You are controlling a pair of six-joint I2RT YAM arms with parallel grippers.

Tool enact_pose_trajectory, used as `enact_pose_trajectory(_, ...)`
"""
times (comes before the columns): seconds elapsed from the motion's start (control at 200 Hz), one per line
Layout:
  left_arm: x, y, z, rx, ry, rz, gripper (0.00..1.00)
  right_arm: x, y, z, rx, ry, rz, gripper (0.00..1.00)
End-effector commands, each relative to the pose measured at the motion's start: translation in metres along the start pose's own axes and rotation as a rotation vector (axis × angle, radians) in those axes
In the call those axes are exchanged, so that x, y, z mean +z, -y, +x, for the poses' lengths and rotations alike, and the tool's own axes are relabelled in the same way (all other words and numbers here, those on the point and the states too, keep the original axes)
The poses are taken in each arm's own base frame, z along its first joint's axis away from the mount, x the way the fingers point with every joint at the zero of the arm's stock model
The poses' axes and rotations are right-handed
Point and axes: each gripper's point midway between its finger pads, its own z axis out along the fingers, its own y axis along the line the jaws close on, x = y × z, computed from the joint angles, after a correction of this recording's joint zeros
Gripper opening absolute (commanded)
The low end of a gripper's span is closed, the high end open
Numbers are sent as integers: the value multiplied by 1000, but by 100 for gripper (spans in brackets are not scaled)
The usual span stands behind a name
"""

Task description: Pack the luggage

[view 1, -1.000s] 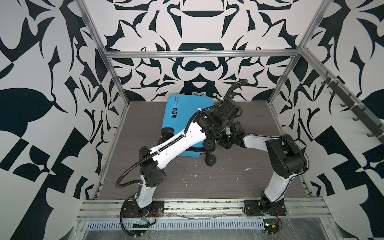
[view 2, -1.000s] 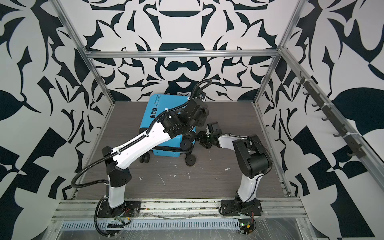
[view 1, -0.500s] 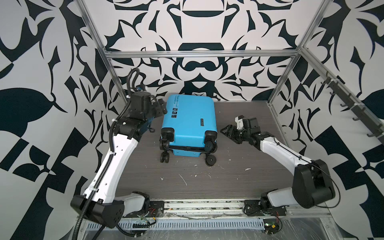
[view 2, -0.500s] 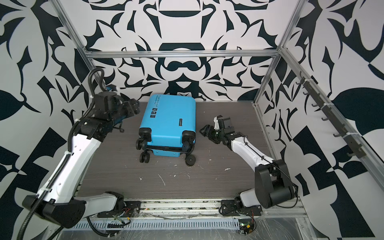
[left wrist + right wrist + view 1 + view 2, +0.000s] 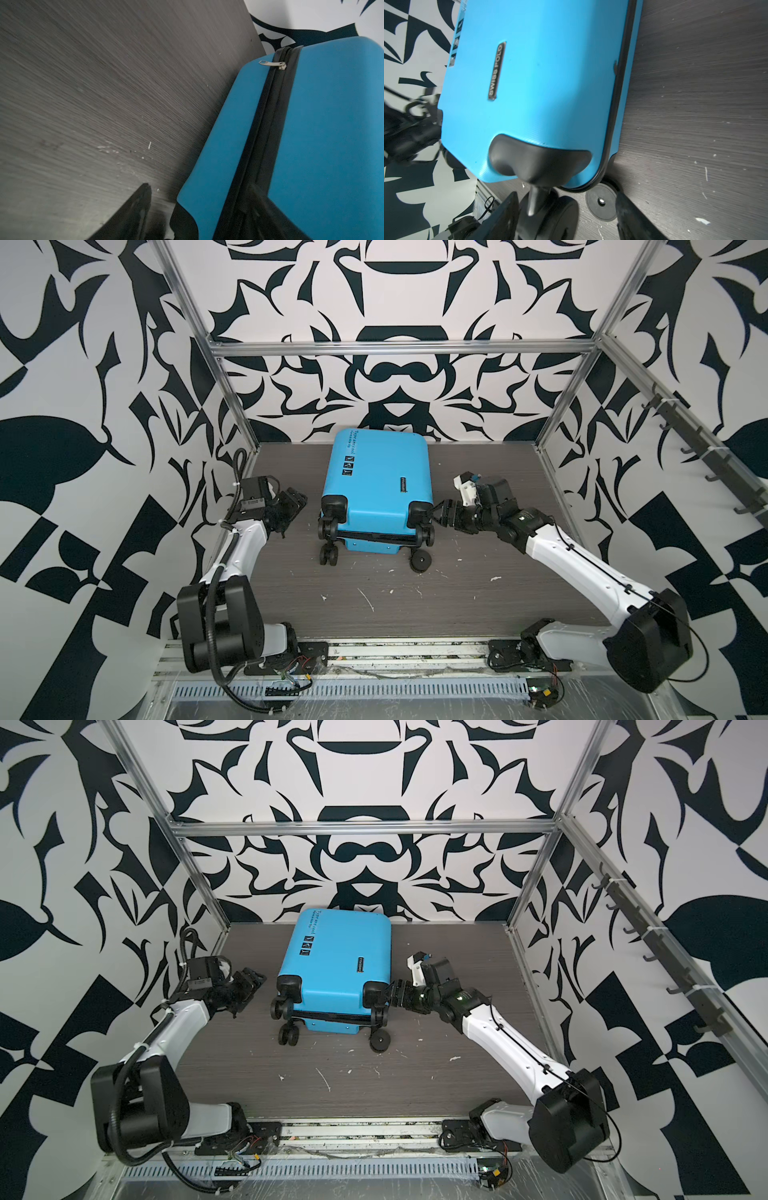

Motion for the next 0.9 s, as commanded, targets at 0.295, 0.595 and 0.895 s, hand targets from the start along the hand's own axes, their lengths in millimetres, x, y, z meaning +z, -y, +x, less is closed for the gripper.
enact_pose_trajectory(0.295, 36, 6, 34, -6, -102, 111, 65, 9, -13, -22, -8, 43, -43, 75)
enact_pose_trajectory(0.595, 49, 27, 91, 104, -190, 99, 64, 0, 4, -55, 51, 88, -30, 75)
enact_pose_trajectory(0.895, 66, 48, 137, 170, -257, 105, 65, -43, 45, -84, 95, 169, 70, 75)
